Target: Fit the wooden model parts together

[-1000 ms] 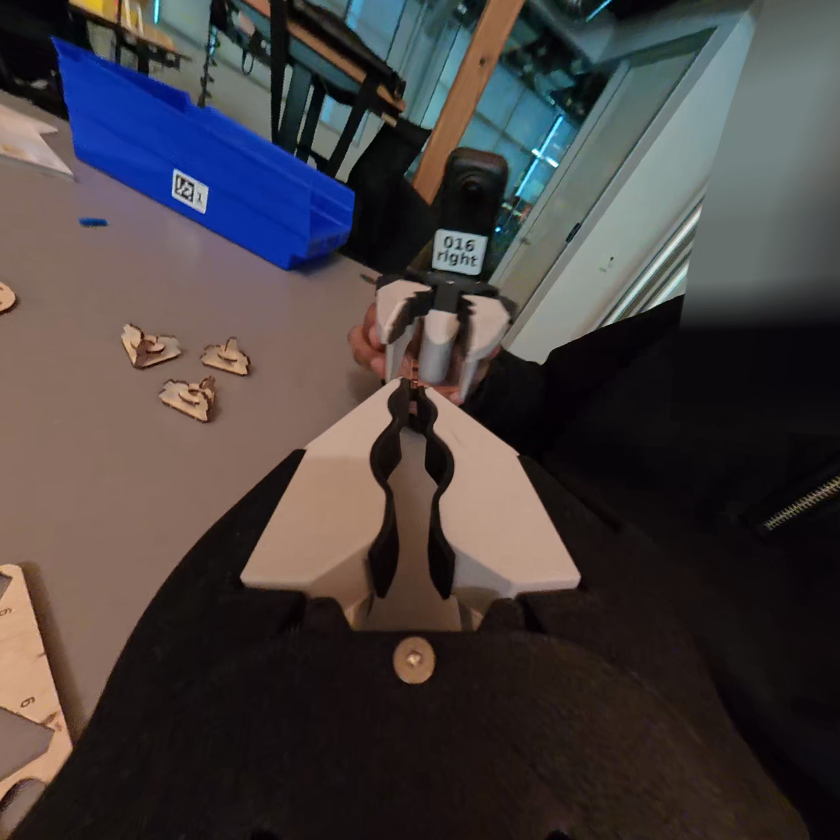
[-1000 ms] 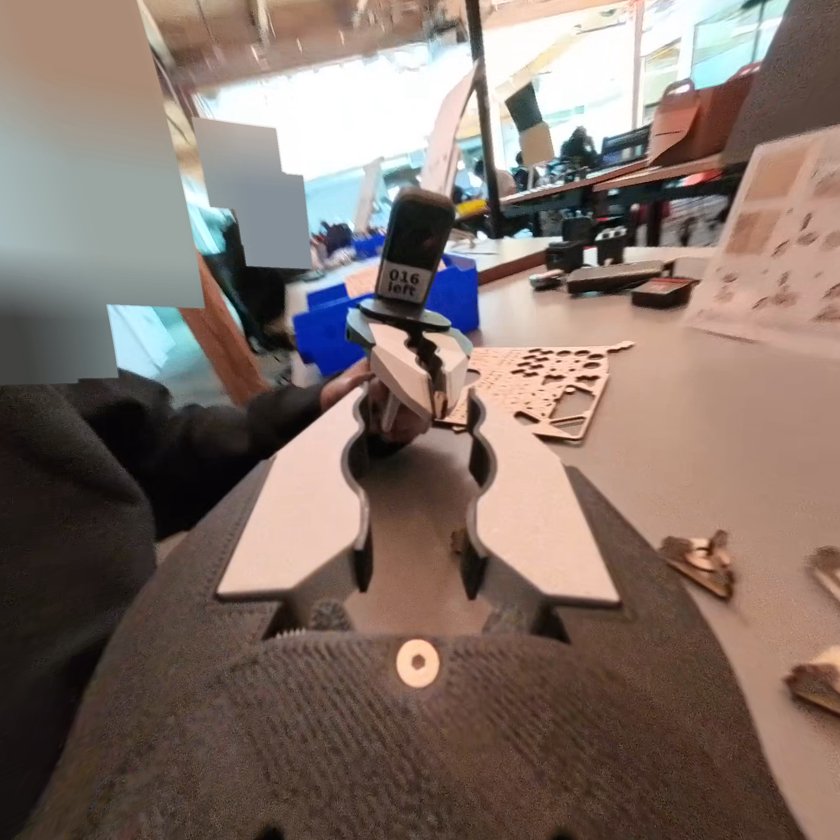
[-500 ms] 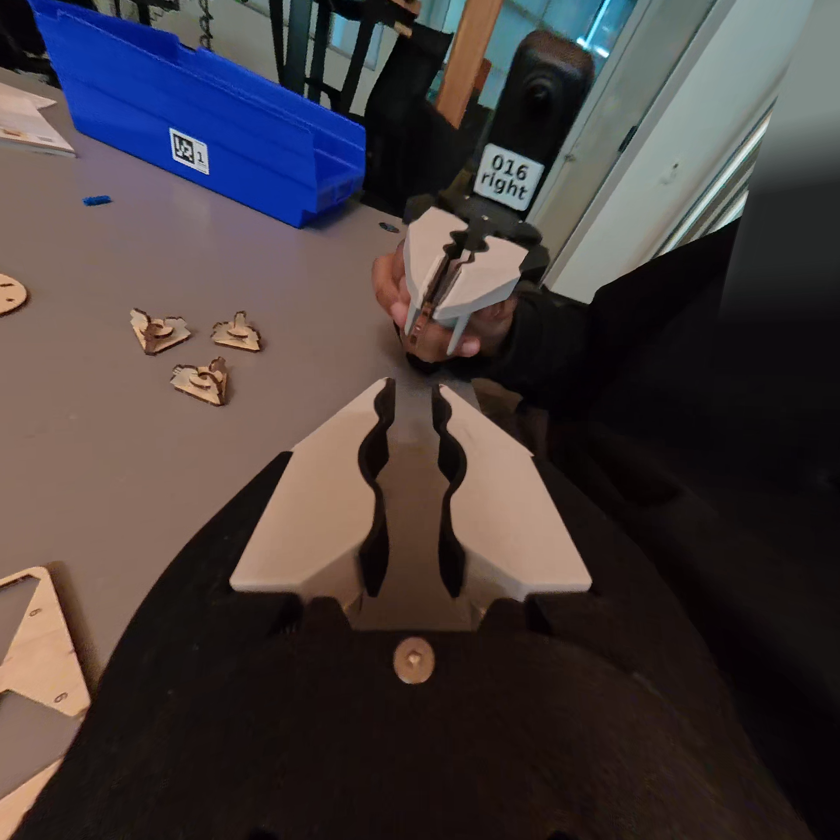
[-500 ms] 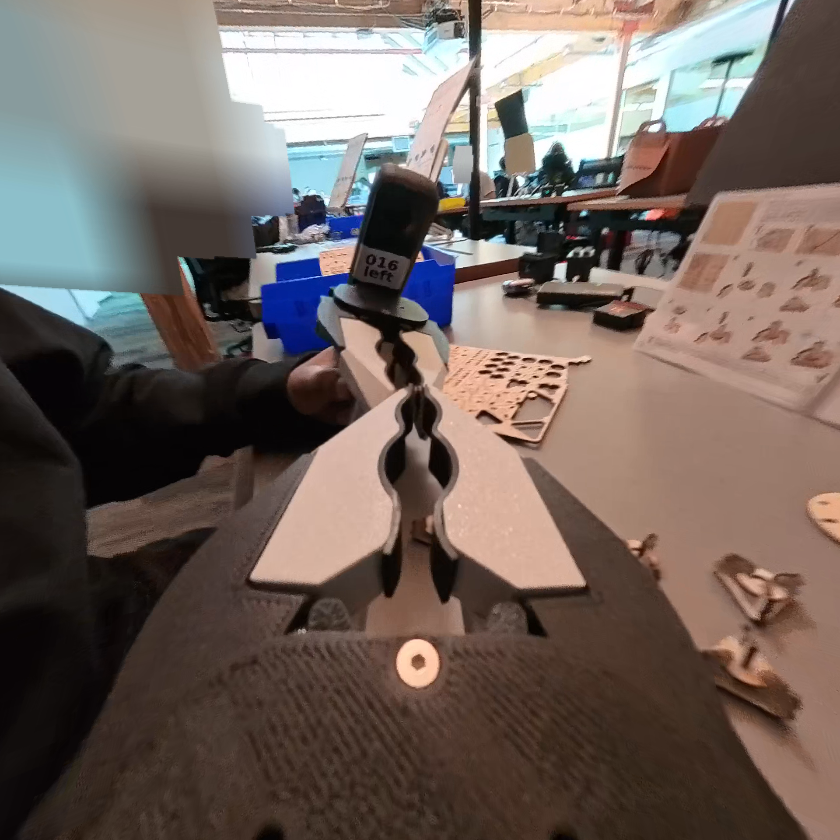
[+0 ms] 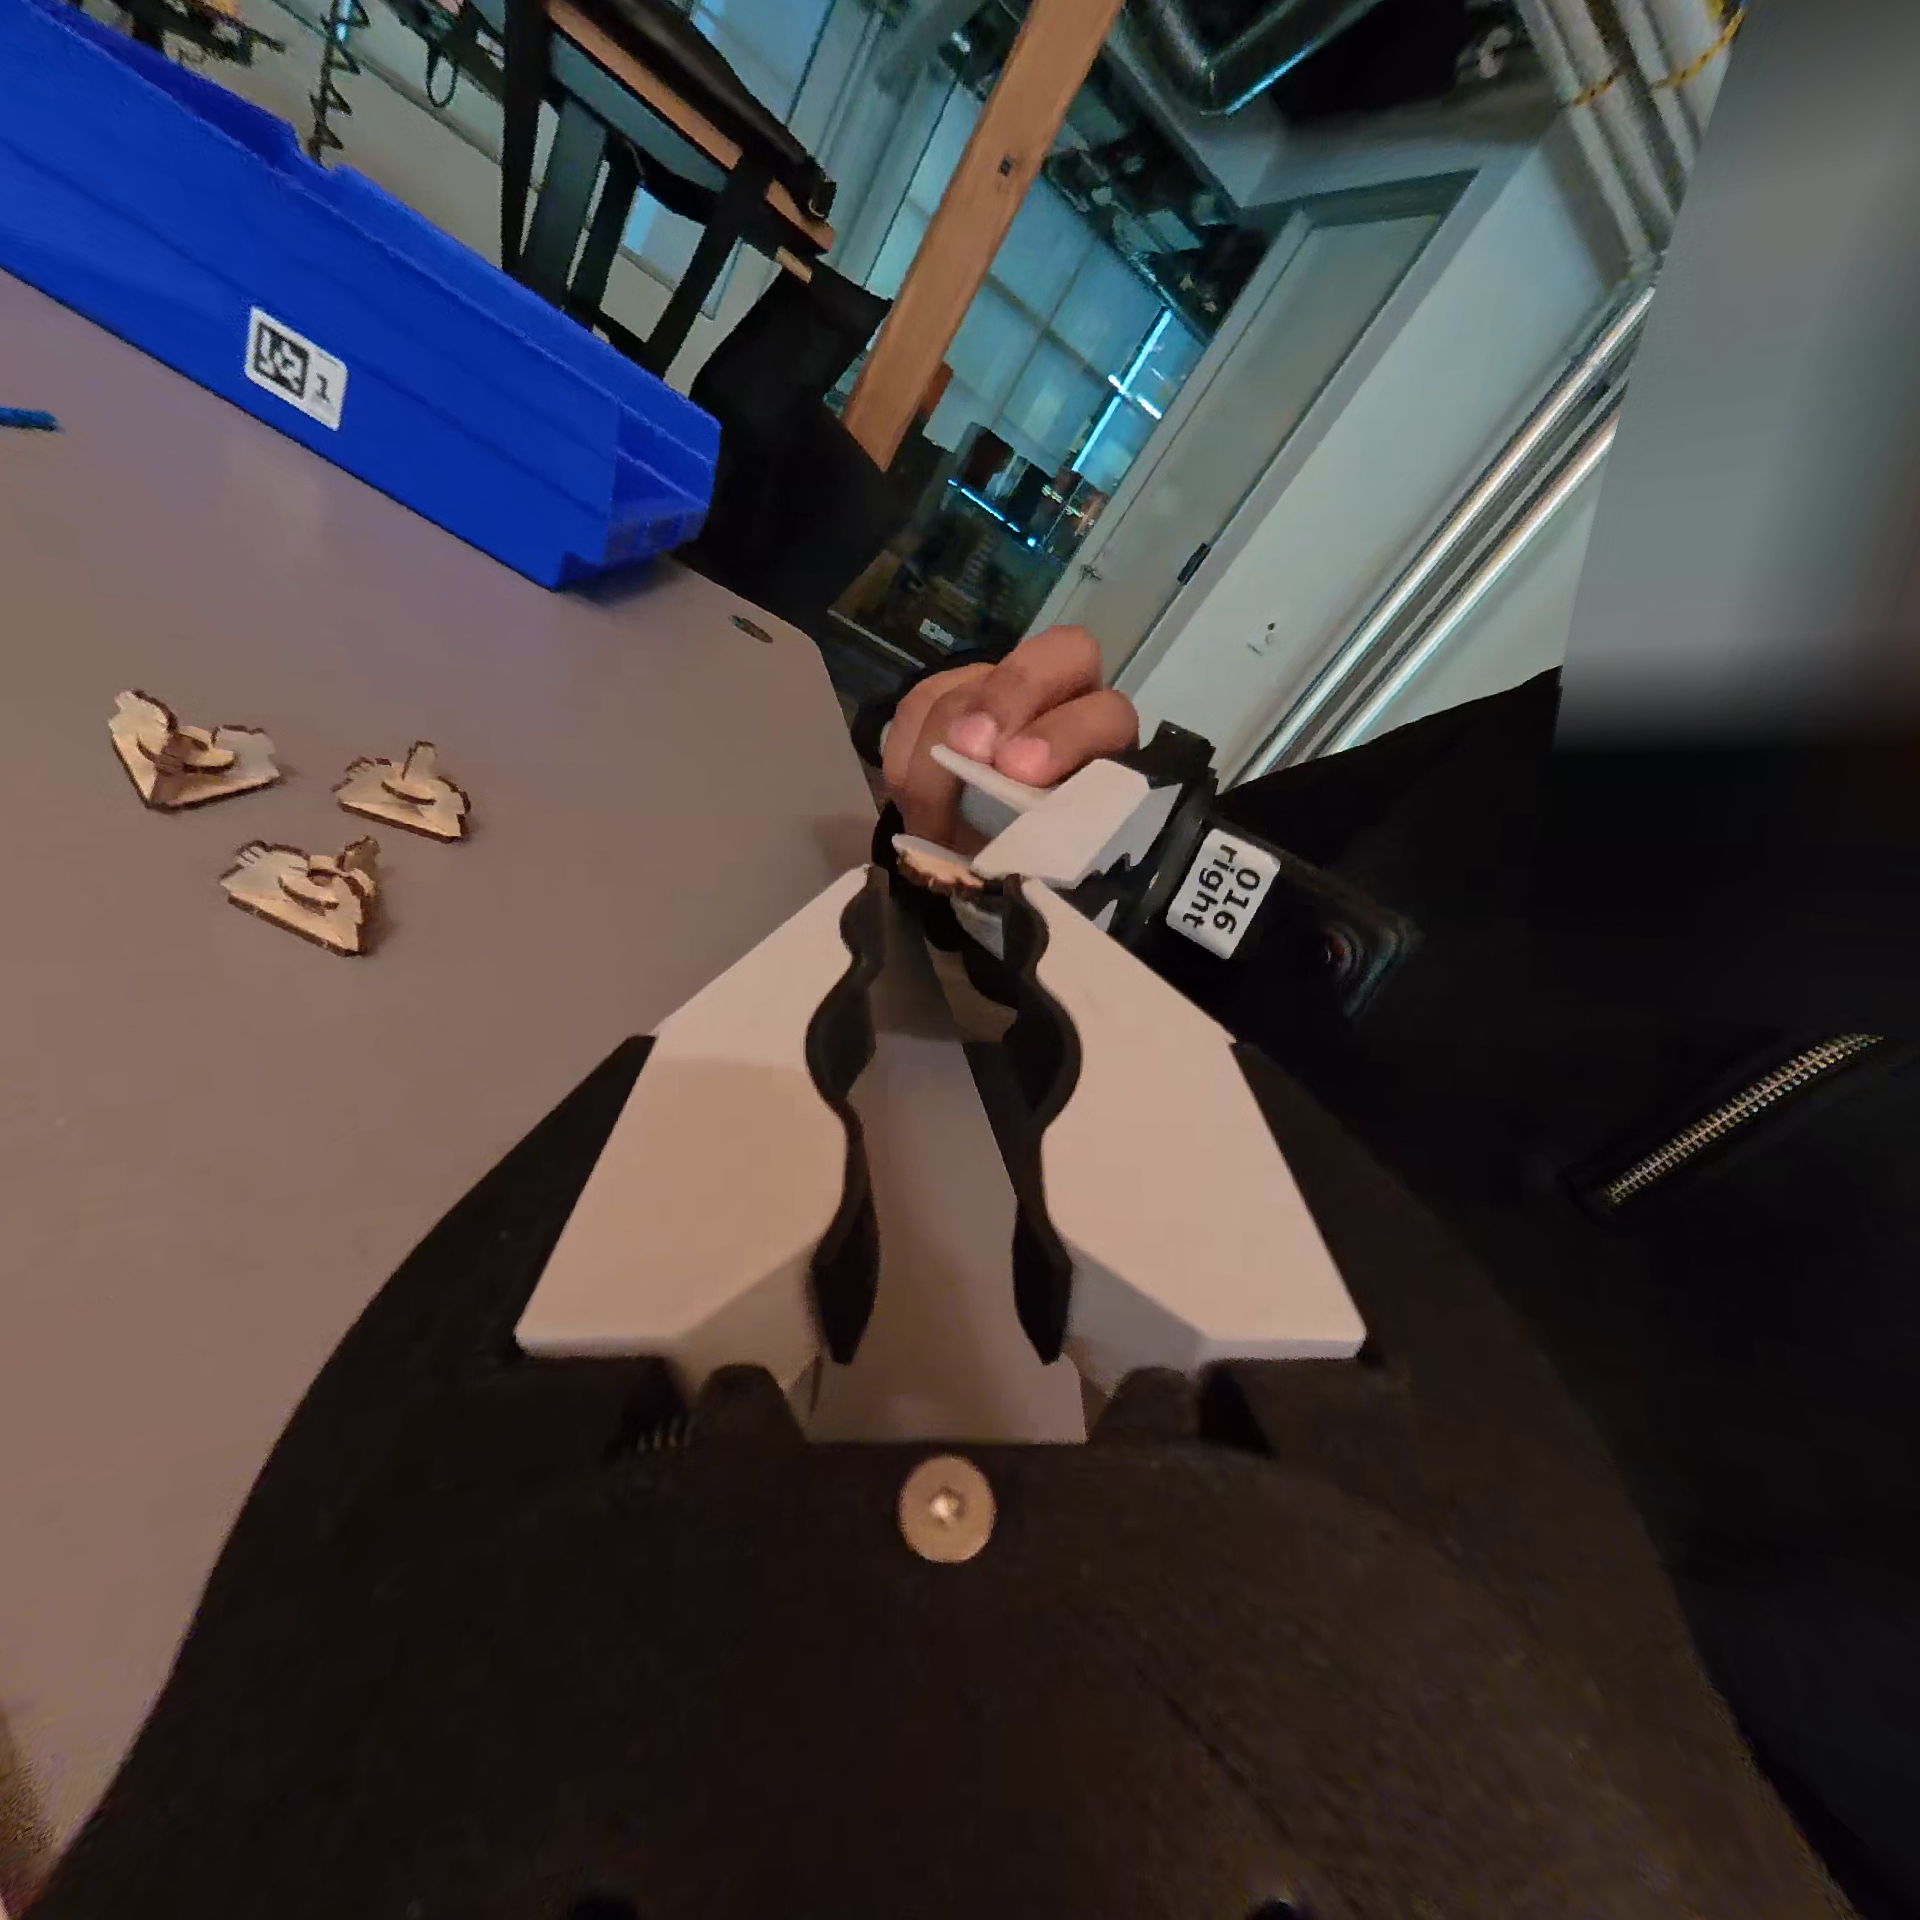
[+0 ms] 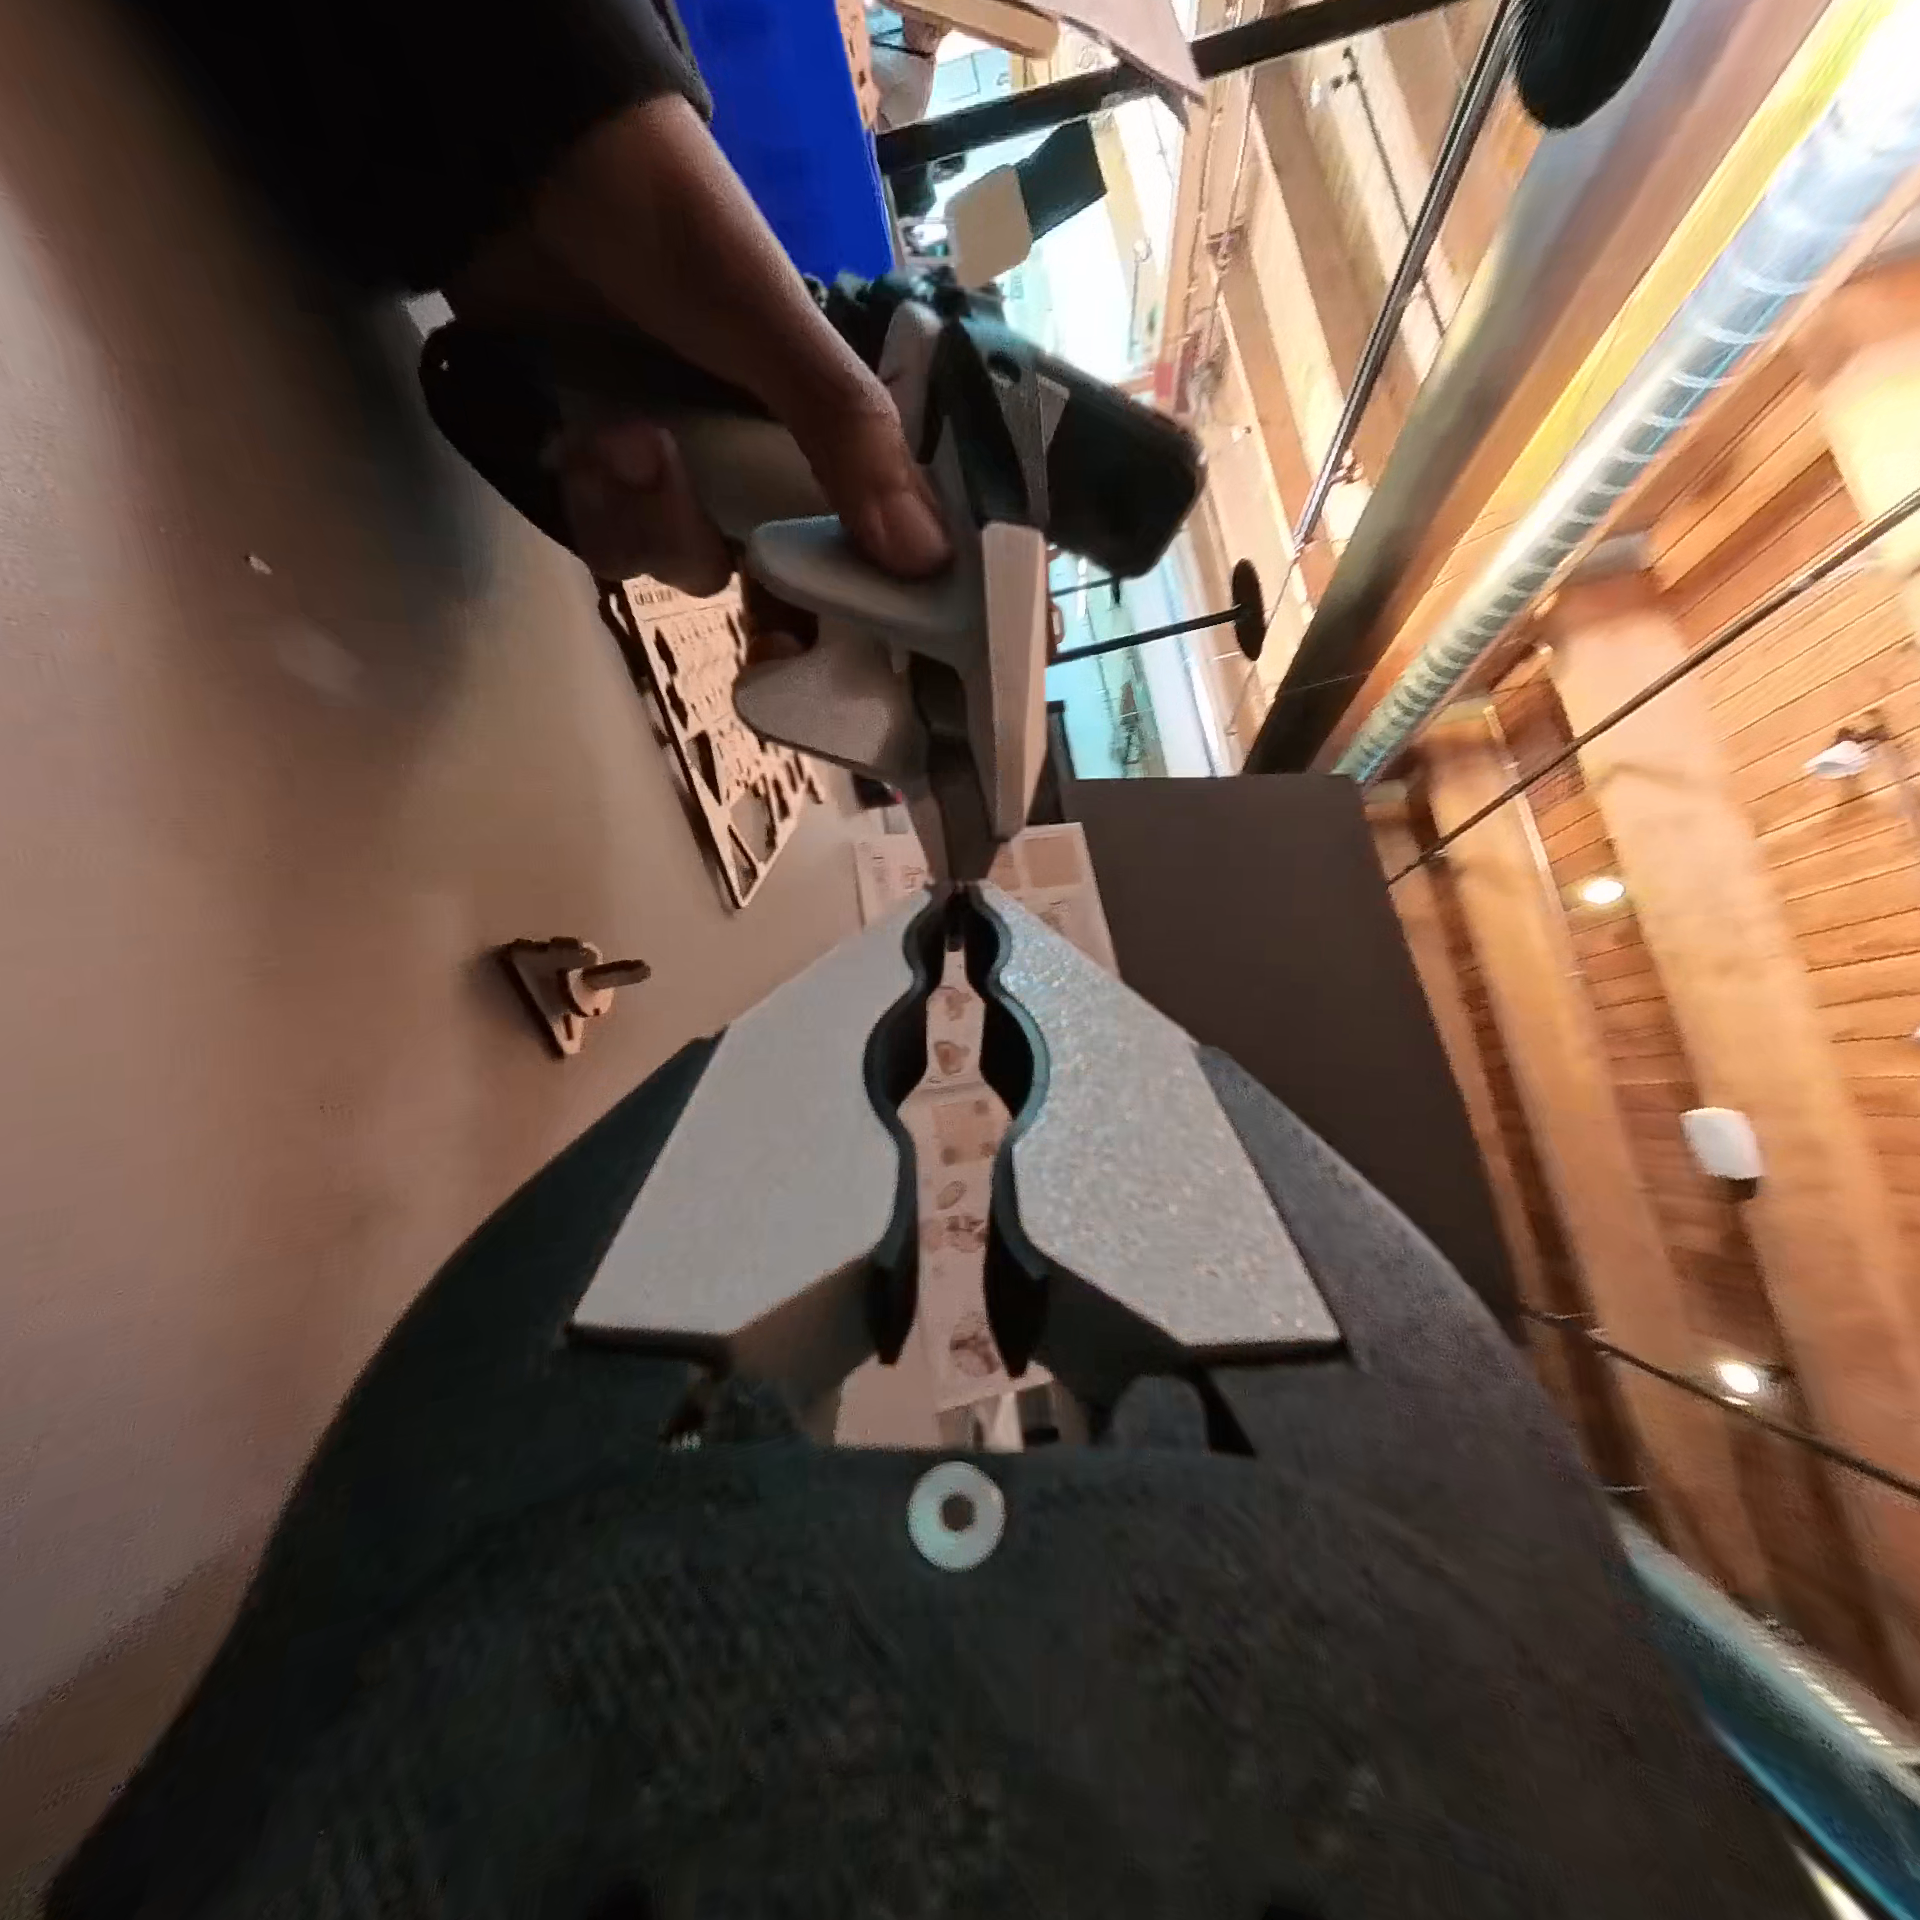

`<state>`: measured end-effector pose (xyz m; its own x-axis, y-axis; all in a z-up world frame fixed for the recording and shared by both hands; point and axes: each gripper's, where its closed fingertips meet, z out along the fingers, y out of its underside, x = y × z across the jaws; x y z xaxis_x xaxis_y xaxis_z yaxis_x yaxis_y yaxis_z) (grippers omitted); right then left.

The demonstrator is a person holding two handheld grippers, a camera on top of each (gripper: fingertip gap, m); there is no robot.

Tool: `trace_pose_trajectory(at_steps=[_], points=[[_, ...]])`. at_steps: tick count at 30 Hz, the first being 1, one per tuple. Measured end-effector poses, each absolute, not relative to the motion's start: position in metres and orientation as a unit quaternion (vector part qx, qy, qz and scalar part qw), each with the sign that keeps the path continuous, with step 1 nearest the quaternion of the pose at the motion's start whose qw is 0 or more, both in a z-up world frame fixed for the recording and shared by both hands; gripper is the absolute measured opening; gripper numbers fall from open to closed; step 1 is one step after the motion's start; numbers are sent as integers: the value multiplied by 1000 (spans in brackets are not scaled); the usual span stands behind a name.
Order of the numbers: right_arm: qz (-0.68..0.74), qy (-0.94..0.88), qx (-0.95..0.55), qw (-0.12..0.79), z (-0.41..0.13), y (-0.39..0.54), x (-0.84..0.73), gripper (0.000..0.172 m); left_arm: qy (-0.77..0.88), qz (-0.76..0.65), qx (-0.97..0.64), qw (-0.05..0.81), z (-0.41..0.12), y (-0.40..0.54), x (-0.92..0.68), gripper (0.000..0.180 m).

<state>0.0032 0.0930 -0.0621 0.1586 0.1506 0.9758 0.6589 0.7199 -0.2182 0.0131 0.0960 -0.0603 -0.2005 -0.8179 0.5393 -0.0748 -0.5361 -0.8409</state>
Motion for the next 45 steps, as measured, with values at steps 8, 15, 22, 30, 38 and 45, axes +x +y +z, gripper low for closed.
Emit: trace_pose_trajectory(at_steps=[8,15,22,30,38,45], points=[[-258,-610,-287,692,-59,98,4,0,343,-736,-549,198,-56,93,13,16],[-270,-634,-255,678,-71,92,-3,0,342,-739,-555,170,-61,88,17,1],[-261,-633,-265,679,-70,94,-1,0,332,-742,-559,163,-62,91,15,0],[-141,-597,-343,711,-60,96,4,18,302,-737,-579,172,-66,105,8,0],[-94,-609,-383,688,-72,102,10,27,315,-727,-594,143,-76,98,14,0],[-123,-622,-359,685,-78,101,8,14,319,-722,-600,131,-80,95,16,0]])
